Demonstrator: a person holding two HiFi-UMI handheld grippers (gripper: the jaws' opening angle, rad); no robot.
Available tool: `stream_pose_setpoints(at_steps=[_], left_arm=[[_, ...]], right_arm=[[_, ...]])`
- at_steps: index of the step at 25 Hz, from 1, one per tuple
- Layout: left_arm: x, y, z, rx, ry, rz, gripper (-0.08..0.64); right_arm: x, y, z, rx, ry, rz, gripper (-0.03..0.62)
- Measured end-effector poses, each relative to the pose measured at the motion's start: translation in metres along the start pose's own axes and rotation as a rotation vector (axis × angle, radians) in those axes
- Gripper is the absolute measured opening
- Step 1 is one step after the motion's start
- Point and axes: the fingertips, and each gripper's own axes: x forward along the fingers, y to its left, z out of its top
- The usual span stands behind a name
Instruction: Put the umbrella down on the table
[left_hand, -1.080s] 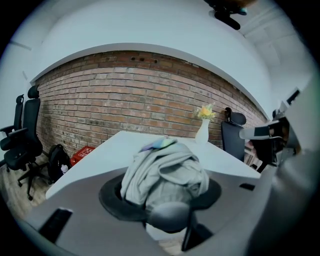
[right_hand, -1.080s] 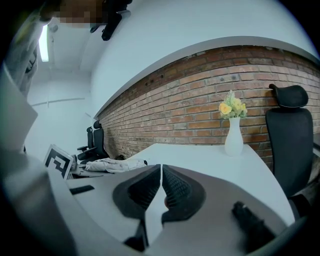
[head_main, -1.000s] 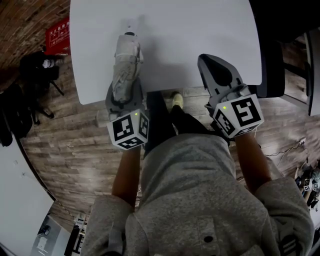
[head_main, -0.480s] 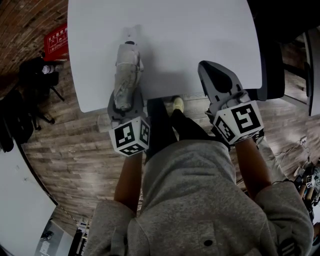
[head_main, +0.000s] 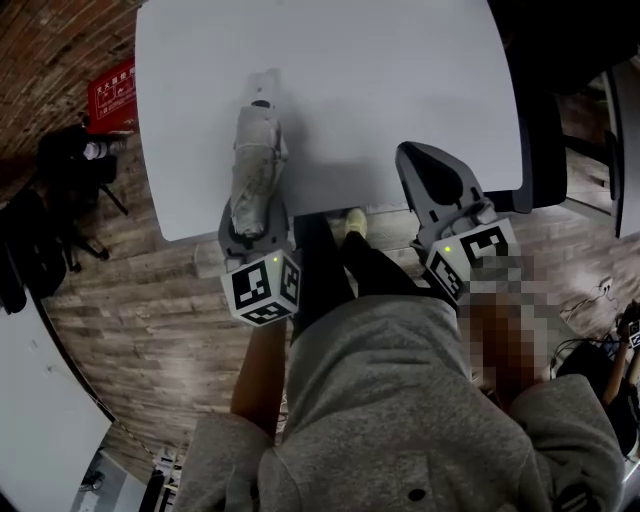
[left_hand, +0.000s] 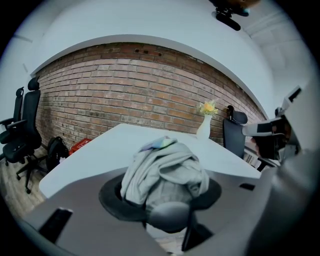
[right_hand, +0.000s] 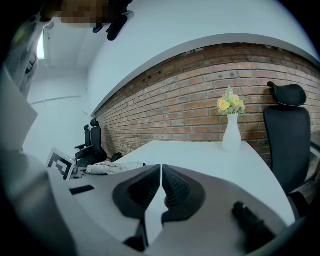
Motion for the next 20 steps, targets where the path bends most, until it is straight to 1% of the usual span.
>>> stream_pose_setpoints(at_steps=[7, 11, 15, 20], left_arm=[[0.005, 0.003, -0.006, 0.014, 0.002, -0.022, 0.216], [0.007, 0.005, -0.019, -0.002, 0.039, -0.042, 0.221], [0.009, 0.005, -0.029, 0.03, 0.066, -0.04, 0.227], [0.014, 0.007, -0.045, 0.051, 0.105, -0.048, 0.233]], right_arm=[[0.007, 0.003, 0.0, -0.001, -0.001, 0.003, 0.025], [0.008, 0.006, -0.002, -0.001, 0.01, 0.005, 0.025], [0.009, 0.005, -0.003, -0.002, 0.01, 0.007, 0.026], [0.008, 0.008, -0.007, -0.006, 0.018, 0.006, 0.025]])
